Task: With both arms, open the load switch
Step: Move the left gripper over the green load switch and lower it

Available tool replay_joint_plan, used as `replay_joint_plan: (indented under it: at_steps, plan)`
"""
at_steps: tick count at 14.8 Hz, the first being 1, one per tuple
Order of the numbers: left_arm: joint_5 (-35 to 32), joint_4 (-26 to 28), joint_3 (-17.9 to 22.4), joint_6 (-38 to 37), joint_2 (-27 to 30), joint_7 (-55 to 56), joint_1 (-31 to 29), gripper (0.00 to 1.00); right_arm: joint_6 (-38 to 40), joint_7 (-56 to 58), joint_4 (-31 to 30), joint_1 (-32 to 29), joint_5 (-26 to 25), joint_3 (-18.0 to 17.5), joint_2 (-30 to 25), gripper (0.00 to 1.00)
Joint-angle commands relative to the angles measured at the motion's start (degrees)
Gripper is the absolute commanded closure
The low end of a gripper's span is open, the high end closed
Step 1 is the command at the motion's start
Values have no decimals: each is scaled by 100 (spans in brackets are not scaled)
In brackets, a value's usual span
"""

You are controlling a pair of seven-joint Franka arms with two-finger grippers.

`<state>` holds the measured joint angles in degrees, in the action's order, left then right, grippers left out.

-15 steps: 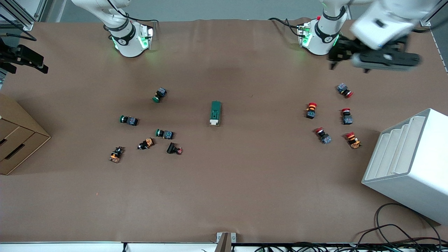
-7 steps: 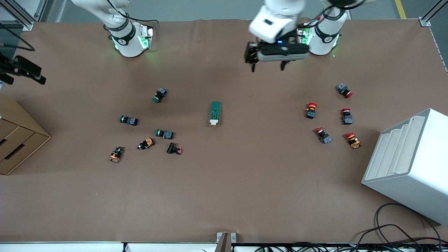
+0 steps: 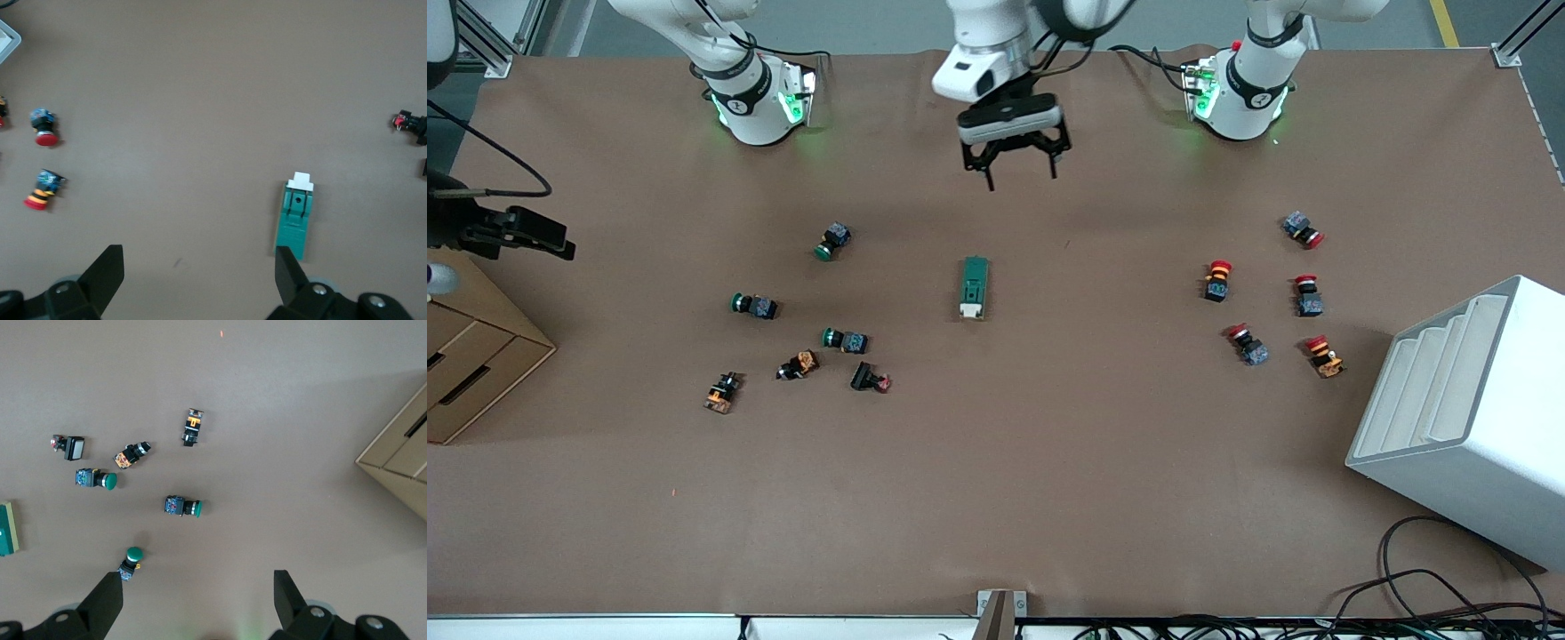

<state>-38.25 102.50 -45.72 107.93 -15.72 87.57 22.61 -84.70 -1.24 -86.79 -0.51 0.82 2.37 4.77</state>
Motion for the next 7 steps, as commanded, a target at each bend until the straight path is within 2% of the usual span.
replay_joint_plan:
  at_steps: [1, 5, 7]
  plan:
    - [-1075, -12, 1, 44, -746, 1178, 470, 0, -11, -1146, -84, 217, 23, -52, 102, 0]
    - [-2666, 463, 1, 35, -1344, 2534, 805, 0, -239, -2746, -58, 665, 154, -228, 611, 0]
    - [-3291, 455, 1, 35, -1705, 2992, 964, 1, -468, -3642, -57, 1016, 278, -228, 884, 0]
